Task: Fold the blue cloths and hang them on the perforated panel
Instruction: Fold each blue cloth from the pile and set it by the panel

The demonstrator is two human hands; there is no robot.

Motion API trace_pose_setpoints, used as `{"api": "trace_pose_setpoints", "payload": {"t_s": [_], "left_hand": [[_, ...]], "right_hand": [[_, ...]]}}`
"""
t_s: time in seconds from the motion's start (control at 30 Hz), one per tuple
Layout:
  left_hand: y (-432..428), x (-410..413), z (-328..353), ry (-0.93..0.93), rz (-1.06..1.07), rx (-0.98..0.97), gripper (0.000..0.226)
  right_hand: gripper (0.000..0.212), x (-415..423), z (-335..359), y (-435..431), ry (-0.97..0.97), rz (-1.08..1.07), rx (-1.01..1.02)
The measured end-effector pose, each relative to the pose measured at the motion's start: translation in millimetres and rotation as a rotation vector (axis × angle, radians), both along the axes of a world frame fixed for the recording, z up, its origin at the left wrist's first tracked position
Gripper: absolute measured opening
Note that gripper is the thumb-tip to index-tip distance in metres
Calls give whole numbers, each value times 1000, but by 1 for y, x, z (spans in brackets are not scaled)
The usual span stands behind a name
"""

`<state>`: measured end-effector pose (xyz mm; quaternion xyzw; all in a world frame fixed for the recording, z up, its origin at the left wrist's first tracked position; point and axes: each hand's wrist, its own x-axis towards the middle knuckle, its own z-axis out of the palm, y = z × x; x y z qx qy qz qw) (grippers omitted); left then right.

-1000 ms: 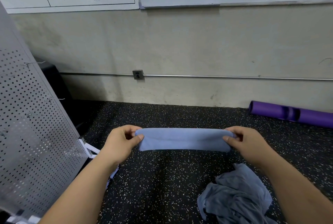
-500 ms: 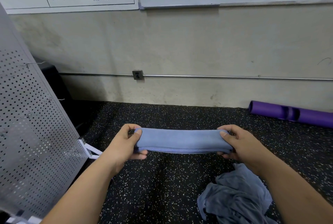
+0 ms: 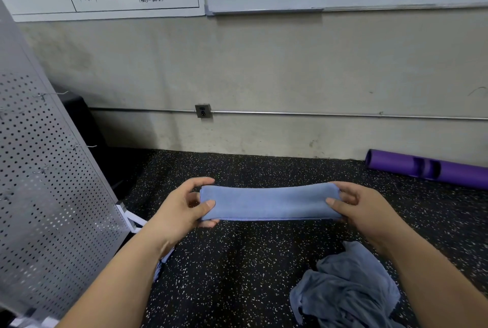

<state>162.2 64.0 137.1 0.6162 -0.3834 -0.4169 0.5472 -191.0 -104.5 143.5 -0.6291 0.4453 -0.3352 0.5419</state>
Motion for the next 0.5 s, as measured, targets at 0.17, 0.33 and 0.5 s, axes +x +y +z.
{"api": "trace_pose_setpoints", "payload": {"t_s": [0.17,0.33,0.5], "left_hand": [[1,3,-20,-375,-155,153,41],[0,-16,-24,-683,-379,334,52],[-7,-61,-26,-484,-442,167,43]], "right_hand": [[40,10,8,9,5,-47,-198],[44,28,32,29,-173,26,-284],[43,54,48,54,-239,176,-315]]}}
